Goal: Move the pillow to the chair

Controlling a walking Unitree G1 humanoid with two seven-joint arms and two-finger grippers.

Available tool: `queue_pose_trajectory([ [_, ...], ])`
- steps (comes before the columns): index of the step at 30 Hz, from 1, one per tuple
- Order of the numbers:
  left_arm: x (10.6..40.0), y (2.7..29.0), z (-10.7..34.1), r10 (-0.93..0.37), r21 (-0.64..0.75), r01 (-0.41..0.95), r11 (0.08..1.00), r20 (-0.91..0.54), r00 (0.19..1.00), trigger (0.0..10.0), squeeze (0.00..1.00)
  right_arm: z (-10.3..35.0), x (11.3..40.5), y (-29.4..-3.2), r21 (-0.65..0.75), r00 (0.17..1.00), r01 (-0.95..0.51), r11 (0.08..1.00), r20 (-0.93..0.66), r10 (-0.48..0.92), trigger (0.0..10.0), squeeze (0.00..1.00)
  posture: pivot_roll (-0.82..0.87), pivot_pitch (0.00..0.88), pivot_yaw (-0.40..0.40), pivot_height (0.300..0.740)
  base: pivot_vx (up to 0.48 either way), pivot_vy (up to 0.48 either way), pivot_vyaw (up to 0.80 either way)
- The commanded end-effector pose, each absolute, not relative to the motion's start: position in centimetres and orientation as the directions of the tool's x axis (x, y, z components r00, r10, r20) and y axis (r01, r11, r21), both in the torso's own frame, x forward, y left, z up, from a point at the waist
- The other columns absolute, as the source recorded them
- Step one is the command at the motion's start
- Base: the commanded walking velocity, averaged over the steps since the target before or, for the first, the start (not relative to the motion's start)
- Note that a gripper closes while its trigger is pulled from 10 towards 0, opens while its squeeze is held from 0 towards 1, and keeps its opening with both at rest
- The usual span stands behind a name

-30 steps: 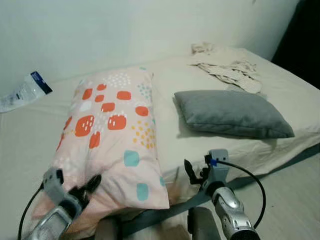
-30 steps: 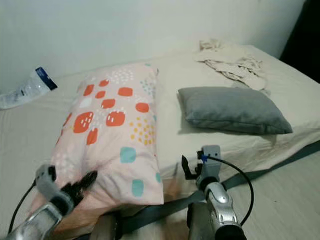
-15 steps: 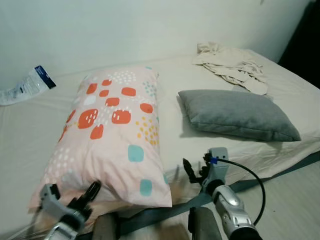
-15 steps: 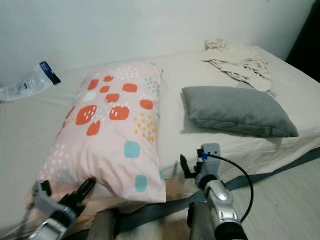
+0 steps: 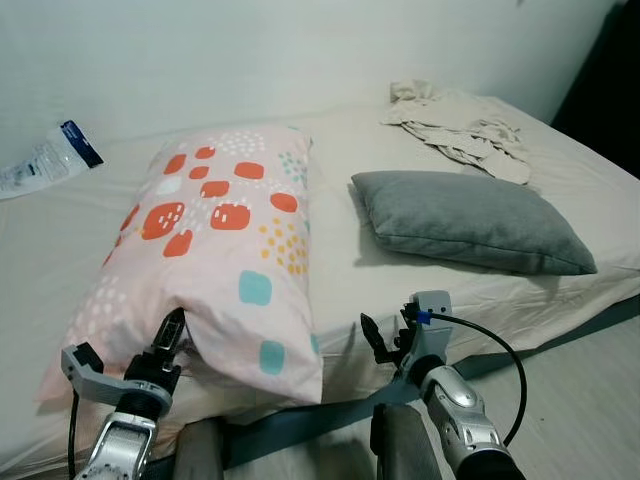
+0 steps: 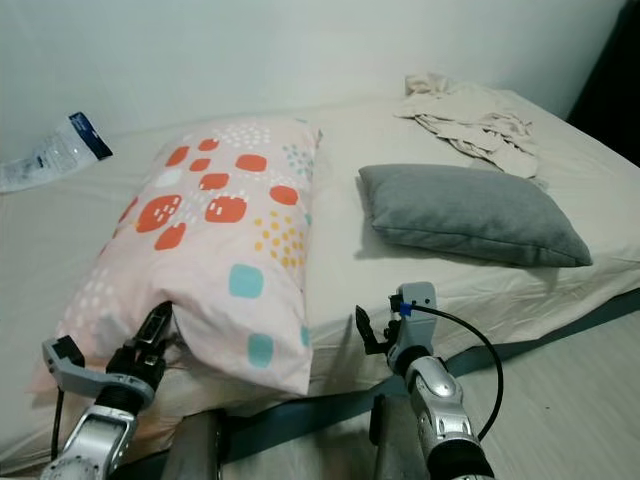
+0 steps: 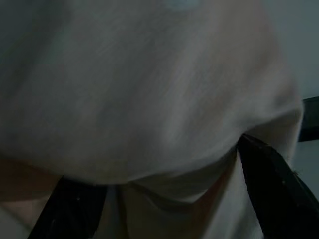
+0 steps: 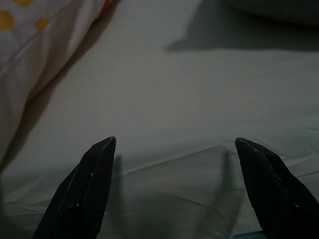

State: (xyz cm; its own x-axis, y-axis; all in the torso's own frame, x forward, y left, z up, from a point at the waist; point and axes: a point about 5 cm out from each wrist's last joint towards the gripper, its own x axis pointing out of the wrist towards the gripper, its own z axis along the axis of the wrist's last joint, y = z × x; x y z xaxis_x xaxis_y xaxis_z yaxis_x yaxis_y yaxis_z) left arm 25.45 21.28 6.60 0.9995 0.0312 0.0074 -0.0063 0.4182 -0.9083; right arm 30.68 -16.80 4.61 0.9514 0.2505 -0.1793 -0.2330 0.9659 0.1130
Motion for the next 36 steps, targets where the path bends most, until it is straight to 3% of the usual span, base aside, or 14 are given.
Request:
queue_pose_trajectory([
  [1,26.5,19.2,6.8,0.018,-0.903,-0.013,0.430,-0.006,1.000,10.0,0.00,4.3,30.7,-16.6,0.120,0.944,-0.238,0.964,-0.203,0.259,10.0,0.00,0.03,0.132,-0.041,0.542,0.000,0.000,0.00],
  [3,27.2,18.6,6.8,0.018,-0.864,-0.038,0.503,-0.033,0.999,10.0,0.00,4.4,30.8,-16.7,0.118,0.945,-0.238,0.964,-0.200,0.258,10.0,0.00,0.03,0.132,-0.041,0.542,0.000,0.000,0.00],
  [9,29.3,17.7,7.0,0.067,-0.873,-0.090,0.479,-0.066,0.996,10.0,0.00,4.6,31.0,-16.7,0.116,0.947,-0.237,0.965,-0.195,0.256,10.0,0.00,0.03,0.133,-0.034,0.542,0.000,0.000,0.00],
  [10,29.7,17.3,6.9,0.061,-0.880,-0.093,0.466,-0.073,0.995,9.4,0.00,4.6,31.1,-16.7,0.118,0.948,-0.234,0.965,-0.195,0.254,10.0,0.00,0.03,0.138,-0.031,0.542,0.000,0.000,0.00],
  [11,30.2,17.0,6.5,0.077,-0.874,-0.128,0.469,-0.104,0.992,0.0,0.00,4.6,31.1,-16.6,0.120,0.948,-0.231,0.965,-0.196,0.251,10.0,0.00,0.02,0.142,-0.028,0.542,0.000,0.000,0.00],
  [19,30.9,16.2,6.0,0.023,-0.792,-0.154,0.591,-0.174,0.984,0.0,0.00,4.5,31.0,-16.5,0.122,0.950,-0.226,0.966,-0.194,0.247,10.0,0.00,0.02,0.149,-0.018,0.542,0.000,0.000,0.00],
  [24,31.1,15.2,6.3,-0.097,-0.728,-0.041,0.684,-0.147,0.984,0.0,0.00,4.4,30.9,-16.5,0.122,0.951,-0.221,0.968,-0.193,0.241,10.0,0.00,0.03,0.150,-0.016,0.542,0.000,0.000,0.00],
  [26,31.1,14.9,6.4,-0.154,-0.699,0.014,0.715,-0.138,0.978,0.0,0.00,4.5,31.0,-16.5,0.122,0.951,-0.220,0.968,-0.193,0.241,10.0,0.00,0.03,0.150,-0.016,0.542,0.000,0.000,0.00],
  [30,30.6,13.3,6.0,-0.428,-0.650,0.266,0.712,-0.101,0.898,0.0,0.00,4.8,31.3,-16.6,0.124,0.952,-0.221,0.967,-0.187,0.242,10.0,0.00,0.03,0.157,-0.017,0.542,0.000,0.000,0.00],
  [35,30.4,14.5,6.7,-0.553,-0.573,0.412,0.709,-0.089,0.829,0.0,0.00,5.3,31.6,-16.7,0.129,0.956,-0.217,0.968,-0.172,0.237,10.0,0.00,0.02,0.156,-0.007,0.542,0.000,0.000,0.00],
  [36,30.3,15.8,7.5,-0.605,-0.553,0.474,0.685,-0.069,0.793,0.0,0.00,5.5,31.8,-16.9,0.131,0.959,-0.213,0.968,-0.162,0.233,10.0,0.00,0.02,0.154,-0.005,0.542,0.000,0.000,0.00],
])
